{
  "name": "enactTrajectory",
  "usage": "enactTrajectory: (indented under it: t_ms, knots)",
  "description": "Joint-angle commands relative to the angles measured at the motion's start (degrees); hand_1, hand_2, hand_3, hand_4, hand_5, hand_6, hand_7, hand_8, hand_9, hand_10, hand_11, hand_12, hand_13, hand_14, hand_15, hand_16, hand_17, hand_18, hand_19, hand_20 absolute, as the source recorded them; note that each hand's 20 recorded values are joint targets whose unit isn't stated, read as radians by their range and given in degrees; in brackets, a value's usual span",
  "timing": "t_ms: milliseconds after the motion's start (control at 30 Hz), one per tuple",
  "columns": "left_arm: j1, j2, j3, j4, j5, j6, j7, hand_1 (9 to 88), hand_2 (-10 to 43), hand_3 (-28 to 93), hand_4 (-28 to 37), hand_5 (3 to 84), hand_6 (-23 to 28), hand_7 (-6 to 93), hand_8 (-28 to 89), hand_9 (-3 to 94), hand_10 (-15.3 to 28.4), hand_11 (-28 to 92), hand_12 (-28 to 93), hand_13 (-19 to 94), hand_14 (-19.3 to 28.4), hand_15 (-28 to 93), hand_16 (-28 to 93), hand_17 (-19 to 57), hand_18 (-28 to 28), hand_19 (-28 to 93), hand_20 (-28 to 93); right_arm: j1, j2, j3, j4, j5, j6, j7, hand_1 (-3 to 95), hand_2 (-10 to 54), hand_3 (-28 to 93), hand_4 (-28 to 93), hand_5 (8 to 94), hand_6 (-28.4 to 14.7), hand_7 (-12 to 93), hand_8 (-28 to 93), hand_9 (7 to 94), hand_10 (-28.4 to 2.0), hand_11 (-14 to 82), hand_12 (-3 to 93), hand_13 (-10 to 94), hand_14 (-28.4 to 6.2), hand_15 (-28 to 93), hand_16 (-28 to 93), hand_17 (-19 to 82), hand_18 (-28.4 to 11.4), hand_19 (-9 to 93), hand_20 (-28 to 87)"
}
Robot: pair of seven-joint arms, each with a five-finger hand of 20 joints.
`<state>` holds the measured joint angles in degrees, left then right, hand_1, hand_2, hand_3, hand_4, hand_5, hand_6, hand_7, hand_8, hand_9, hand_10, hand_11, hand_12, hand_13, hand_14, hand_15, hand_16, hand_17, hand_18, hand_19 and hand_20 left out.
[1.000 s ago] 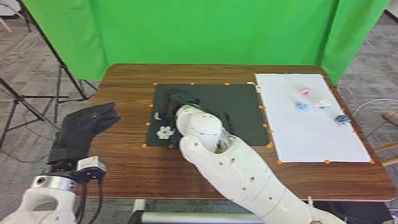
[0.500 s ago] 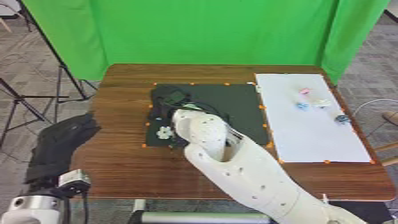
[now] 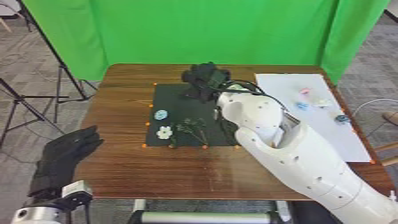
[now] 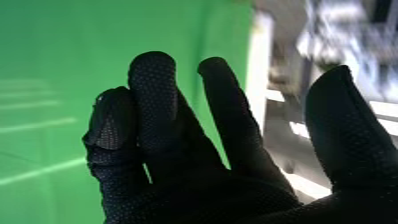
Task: Arrange flowers
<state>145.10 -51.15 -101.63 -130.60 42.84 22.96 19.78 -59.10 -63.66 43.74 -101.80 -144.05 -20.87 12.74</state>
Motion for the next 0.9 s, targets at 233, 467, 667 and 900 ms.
enactTrajectory:
  t_ms: [233,467,667,900]
  knots:
    - [-1.4,-1.56,-0.47,0.23,1.41,-1.11,-2.13,28.2,5.6,84,-11.8,49.3,15.0,15.2,-9,40.3,21.9,36,10,28,28.0,58,-11,-9.3,21.5,57,15,-5.5,-15.6,0.0,7.1,-3.8,-6.5,2.1,-1.5,19.8,67,-28,43.5,-1.8,11,-10,29.5,-26.0,6.9,18.4,26,-28.0,76,12,19,-24.5,88,29]
    - [-1.5,-0.70,-0.10,0.46,0.70,-1.03,-1.66,28.2,5.6,84,-11.7,49.5,15.0,15.2,-9,40.5,21.9,36,10,28,28.1,58,-11,-9.3,21.6,57,15,-5.4,-16.9,-0.1,8.2,-4.2,-6.0,3.4,-2.5,20.4,67,-28,38.3,-2.5,10,-10,27.3,-26.8,5.9,18.7,23,-28.3,75,12,17,-24.6,87,31]
    - [-1.8,0.60,0.53,0.61,-0.46,-0.48,-0.54,28.4,5.6,84,-11.8,49.5,15.0,15.3,-9,40.6,22.0,36,10,28,28.1,58,-11,-9.3,21.6,57,15,-7.4,-20.9,2.1,10.3,-8.9,-11.5,0.9,-2.5,20.2,68,-27,35.4,-1.5,10,-9,26.0,-26.9,5.0,19.1,21,-28.4,75,12,16,-24.7,85,31]
    - [-2.3,1.55,0.86,0.95,-1.41,-0.05,0.08,28.4,5.7,84,-11.7,49.5,15.0,15.3,-9,40.5,21.9,36,10,28,28.0,58,-11,-9.3,21.6,57,15,-8.2,-22.6,2.7,11.9,-10.2,-13.6,1.2,-1.2,20.7,66,-28,35.5,0.7,10,-10,24.0,-26.0,3.9,19.6,18,-28.4,75,13,13,-25.6,84,33]
